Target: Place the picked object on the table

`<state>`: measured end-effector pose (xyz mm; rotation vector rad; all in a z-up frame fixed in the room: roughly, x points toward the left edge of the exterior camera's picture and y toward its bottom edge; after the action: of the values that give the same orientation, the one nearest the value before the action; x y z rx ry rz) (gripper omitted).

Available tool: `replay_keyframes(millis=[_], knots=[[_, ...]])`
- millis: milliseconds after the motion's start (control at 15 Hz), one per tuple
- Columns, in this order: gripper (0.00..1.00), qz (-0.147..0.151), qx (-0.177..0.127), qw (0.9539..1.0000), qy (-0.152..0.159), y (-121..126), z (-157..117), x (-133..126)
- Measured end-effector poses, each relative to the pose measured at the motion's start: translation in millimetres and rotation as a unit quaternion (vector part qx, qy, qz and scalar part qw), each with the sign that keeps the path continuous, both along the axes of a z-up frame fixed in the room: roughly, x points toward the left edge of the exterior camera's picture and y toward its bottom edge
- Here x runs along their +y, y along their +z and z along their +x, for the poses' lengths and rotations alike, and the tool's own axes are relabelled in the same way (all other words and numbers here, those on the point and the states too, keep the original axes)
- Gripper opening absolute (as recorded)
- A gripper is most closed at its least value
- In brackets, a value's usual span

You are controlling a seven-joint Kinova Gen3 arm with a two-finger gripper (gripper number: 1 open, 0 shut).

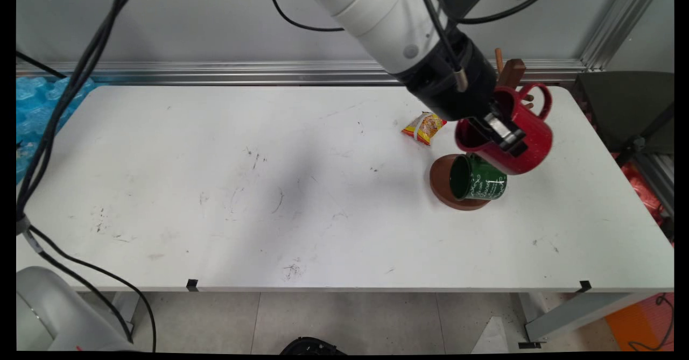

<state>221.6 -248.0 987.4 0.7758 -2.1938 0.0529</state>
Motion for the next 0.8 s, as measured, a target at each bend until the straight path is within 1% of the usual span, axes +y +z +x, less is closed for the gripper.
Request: replay_keyframes(millis=[200, 400, 600, 800], knots=[[0.00, 0.002, -0.037, 0.9993, -0.010, 7.7, 15.8, 4.4], [0.00, 0.006, -0.079, 0.9965, -0.025, 16.7, 35.7, 8.9], [0.00, 0.010, -0.124, 0.9914, -0.039, 23.0, 58.0, 9.2], [0.00, 0.013, -0.170, 0.9840, -0.052, 24.5, 82.1, 3.2]])
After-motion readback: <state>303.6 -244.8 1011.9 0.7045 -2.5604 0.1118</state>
